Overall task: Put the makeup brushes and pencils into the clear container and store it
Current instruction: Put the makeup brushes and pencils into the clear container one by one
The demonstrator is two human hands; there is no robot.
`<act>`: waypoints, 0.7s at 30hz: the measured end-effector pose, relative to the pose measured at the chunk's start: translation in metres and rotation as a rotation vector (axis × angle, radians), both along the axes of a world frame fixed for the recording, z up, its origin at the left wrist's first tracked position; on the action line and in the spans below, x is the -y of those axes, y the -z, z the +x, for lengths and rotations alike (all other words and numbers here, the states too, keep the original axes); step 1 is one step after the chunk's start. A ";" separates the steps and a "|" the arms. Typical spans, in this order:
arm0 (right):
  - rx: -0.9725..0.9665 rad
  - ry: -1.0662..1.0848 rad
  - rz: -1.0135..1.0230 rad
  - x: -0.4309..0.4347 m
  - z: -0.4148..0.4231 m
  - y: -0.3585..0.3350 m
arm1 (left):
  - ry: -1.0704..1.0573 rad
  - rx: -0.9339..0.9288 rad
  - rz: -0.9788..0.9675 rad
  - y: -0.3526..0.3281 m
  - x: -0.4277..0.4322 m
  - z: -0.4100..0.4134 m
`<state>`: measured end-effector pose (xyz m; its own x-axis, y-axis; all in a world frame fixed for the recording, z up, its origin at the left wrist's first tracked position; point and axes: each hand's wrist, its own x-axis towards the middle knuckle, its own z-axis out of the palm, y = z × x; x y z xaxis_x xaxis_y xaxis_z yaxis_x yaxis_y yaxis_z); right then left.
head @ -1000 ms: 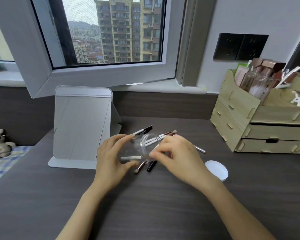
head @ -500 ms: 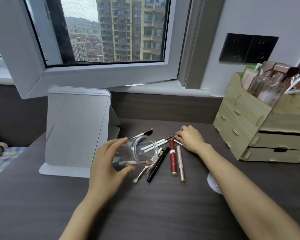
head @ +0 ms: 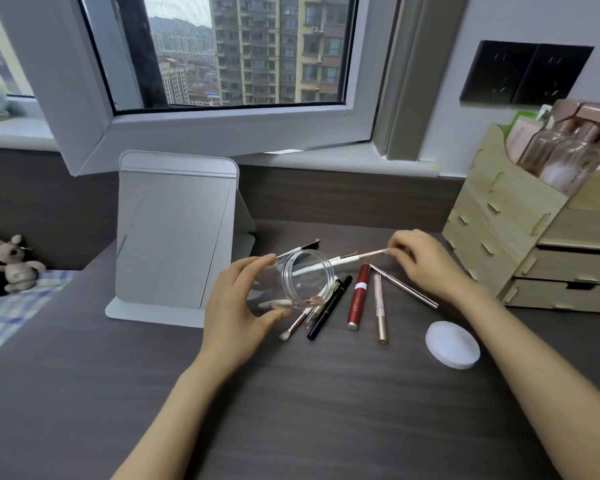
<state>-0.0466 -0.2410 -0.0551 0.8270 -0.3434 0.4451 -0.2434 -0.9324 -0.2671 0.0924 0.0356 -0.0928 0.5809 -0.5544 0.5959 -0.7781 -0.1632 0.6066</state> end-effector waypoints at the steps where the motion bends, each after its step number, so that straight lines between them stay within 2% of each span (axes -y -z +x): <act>1: 0.024 0.004 0.009 -0.007 -0.011 -0.007 | -0.002 0.004 0.002 0.000 0.000 0.000; 7: 0.267 0.097 0.118 -0.050 -0.099 -0.047 | -0.028 0.011 -0.014 0.001 0.000 -0.003; 11: 0.306 0.139 0.076 -0.070 -0.119 -0.060 | -0.048 0.050 0.003 0.002 0.002 -0.003; 14: 0.286 0.090 -0.110 -0.087 -0.104 -0.064 | -0.046 0.089 0.015 0.003 0.002 -0.006; 18: 0.127 0.093 -0.496 -0.118 -0.071 -0.053 | -0.040 0.154 0.020 0.003 0.001 -0.008; 21: 0.035 0.097 -0.668 -0.138 -0.049 -0.042 | -0.035 0.168 0.013 0.001 0.000 -0.010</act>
<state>-0.0958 -0.1030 -0.0127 0.7878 -0.0571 0.6133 -0.3359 -0.8744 0.3501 0.0827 0.0355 -0.0941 0.4932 -0.5436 0.6791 -0.8618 -0.1992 0.4665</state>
